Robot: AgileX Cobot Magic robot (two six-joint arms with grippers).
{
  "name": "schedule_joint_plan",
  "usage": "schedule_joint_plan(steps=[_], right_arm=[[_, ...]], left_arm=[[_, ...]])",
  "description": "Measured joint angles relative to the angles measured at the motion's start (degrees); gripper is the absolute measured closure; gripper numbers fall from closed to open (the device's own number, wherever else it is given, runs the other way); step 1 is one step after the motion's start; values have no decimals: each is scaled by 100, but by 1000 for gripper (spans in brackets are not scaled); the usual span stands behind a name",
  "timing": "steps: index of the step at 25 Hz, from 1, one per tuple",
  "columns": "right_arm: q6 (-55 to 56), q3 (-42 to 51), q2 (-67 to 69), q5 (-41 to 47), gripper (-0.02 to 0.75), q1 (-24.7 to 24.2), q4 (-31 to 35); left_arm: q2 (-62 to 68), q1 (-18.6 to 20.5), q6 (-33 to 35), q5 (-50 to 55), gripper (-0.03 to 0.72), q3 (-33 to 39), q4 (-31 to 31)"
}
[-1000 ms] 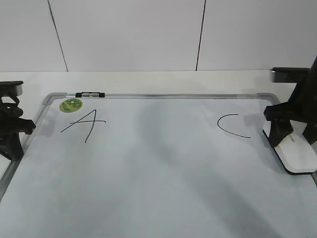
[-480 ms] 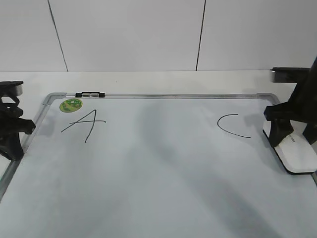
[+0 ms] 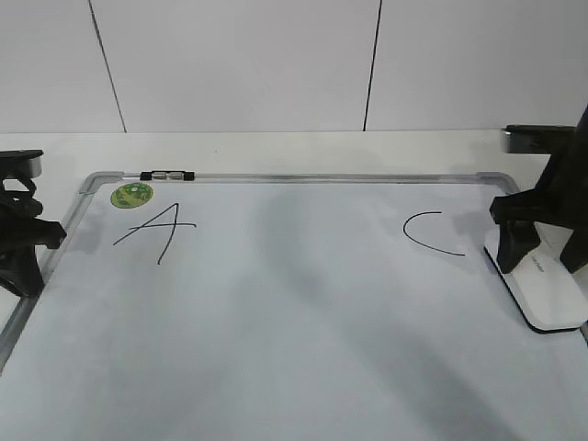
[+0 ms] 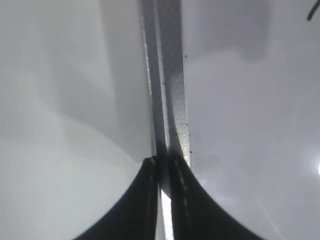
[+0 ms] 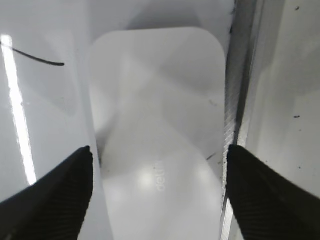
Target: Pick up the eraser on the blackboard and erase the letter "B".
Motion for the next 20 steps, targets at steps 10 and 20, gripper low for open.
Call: schedule_joint_plan(steps=[10,20], right_arm=[[27,-700,0,669,89,0,0],[92,-1353,0,1051,136,0,261]], left_arm=[[0,0,0,0,669,0,0],[0,0,0,10,665,0,0]])
